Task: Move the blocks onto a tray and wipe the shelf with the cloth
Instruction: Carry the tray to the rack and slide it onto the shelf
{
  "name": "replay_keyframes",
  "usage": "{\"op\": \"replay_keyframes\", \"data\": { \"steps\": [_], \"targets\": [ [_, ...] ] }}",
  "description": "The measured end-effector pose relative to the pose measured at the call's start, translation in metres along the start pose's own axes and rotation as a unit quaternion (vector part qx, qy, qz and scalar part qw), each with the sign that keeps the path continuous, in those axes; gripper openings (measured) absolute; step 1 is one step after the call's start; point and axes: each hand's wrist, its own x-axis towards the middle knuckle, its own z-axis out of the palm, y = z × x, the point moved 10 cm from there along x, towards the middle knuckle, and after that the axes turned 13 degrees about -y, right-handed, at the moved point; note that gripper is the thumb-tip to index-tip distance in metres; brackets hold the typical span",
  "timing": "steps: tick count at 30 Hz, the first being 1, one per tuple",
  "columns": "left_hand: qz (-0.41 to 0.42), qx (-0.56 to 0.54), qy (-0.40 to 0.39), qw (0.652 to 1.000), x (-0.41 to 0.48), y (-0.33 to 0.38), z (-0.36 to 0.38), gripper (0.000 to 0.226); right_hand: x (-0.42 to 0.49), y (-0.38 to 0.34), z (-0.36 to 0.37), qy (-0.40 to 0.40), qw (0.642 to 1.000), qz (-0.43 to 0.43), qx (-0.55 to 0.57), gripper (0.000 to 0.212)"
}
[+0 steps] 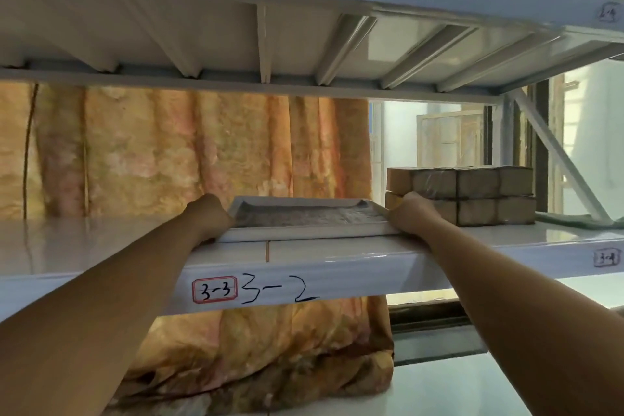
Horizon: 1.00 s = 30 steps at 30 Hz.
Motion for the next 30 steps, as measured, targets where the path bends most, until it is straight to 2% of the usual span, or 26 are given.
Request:
{"op": "replay_keyframes", "data": {
  "steps": [3, 4, 7, 12, 14, 16, 19, 21, 24, 28, 30],
  "targets": [
    [-0.004, 0.015, 0.004, 1.0, 0.004, 0.004, 0.0, 0.019, 0.013, 0.001, 0.002, -0.013, 1.0, -0.002, -0.016, 0.016],
    [-0.007, 0.019, 0.003, 1.0, 0.005, 0.004, 0.0, 0.024, 0.016, 0.003, 0.003, -0.018, 1.0, 0.0, -0.015, 0.012],
    [-0.014, 0.043, 0.008, 0.999, 0.002, 0.007, 0.0, 0.025, 0.022, 0.005, 0.006, -0.031, 0.999, 0.008, -0.006, 0.019],
    [-0.003, 0.054, 0.014, 0.998, 0.001, 0.01, 0.0, 0.024, 0.026, 0.0, 0.008, -0.039, 0.999, -0.001, -0.037, 0.014],
    [-0.003, 0.061, 0.023, 0.998, 0.0, 0.01, -0.001, 0.028, 0.025, 0.0, 0.007, -0.035, 0.999, 0.0, -0.031, 0.019],
    [0.007, 0.074, 0.036, 0.997, -0.001, 0.013, -0.002, 0.027, 0.021, 0.002, 0.003, -0.019, 0.999, 0.001, -0.029, 0.025],
    [0.019, 0.093, 0.059, 0.994, -0.005, 0.018, -0.003, 0.029, 0.008, -0.004, -0.008, 0.041, 0.997, -0.019, -0.068, 0.012],
    [0.044, 0.12, 0.08, 0.989, -0.008, 0.029, -0.005, 0.029, -0.002, -0.015, -0.015, 0.078, 0.991, -0.041, -0.099, 0.003],
    [0.098, 0.185, 0.136, 0.968, -0.017, 0.06, -0.011, 0.035, -0.014, -0.029, -0.021, 0.11, 0.982, -0.072, -0.137, 0.005],
    [0.21, 0.178, 0.175, 0.945, -0.036, 0.114, 0.0, 0.04, -0.021, -0.035, -0.031, 0.132, 0.978, -0.116, -0.108, 0.016],
    [0.256, 0.183, 0.19, 0.93, -0.047, 0.143, 0.011, 0.042, -0.025, -0.034, -0.044, 0.169, 0.971, -0.139, -0.094, 0.021]
  ]
}}
